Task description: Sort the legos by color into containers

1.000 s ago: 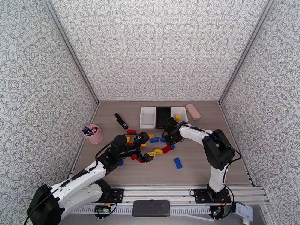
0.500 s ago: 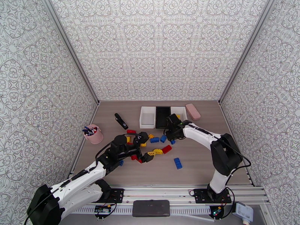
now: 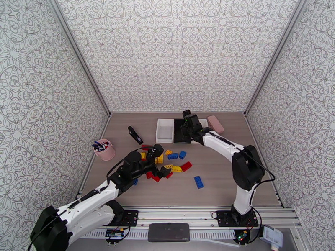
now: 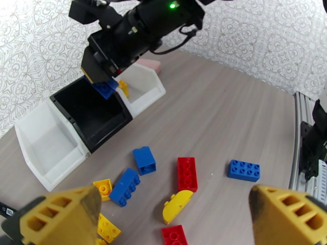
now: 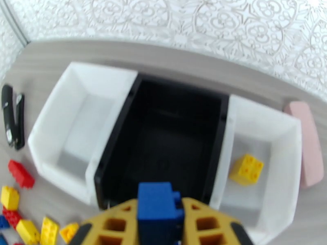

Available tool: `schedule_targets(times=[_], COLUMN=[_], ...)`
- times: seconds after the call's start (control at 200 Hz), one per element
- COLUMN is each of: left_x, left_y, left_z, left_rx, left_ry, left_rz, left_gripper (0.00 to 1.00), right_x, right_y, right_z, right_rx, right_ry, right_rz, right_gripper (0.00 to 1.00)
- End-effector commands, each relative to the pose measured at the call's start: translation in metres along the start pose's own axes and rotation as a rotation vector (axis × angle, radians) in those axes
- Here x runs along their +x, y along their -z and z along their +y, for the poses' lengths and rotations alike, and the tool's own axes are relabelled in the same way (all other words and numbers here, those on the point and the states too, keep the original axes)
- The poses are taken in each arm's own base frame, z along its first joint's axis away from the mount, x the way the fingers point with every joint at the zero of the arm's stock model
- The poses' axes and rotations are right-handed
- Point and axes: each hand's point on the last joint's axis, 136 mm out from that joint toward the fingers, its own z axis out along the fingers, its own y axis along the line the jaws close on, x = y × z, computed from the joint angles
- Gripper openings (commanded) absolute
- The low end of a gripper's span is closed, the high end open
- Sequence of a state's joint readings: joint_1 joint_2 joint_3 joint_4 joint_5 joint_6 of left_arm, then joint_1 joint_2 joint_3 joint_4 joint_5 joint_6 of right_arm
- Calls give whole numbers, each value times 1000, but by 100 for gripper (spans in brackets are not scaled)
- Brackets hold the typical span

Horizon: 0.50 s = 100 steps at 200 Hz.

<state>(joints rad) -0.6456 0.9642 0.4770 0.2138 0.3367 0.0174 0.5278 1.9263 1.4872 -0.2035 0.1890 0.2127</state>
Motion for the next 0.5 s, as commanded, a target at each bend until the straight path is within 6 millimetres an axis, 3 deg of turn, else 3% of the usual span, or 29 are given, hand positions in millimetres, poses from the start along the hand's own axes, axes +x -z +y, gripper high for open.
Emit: schedule_targets(times=[0.0,0.2,0.305,0.495], left_x=[3,3,5,9], left_y=[4,4,6,12], left_z=[6,8,9,22], left_rx=[-35,-40,-47,-137], left_ry=[33,27,33,61], left_rz=[-8,-8,-6,23], left_gripper=[100,100,100,100], right_x=[-24,-20,-22,-38], right_y=[-21,-59,-64,-38], right_z=[-8,-12,-13,-12], right_rx=[31,39,39,21], right_ry=[-28,-10,0,27], right_rz=[-78,-69,-69,-94], right_gripper=[9,8,9,42])
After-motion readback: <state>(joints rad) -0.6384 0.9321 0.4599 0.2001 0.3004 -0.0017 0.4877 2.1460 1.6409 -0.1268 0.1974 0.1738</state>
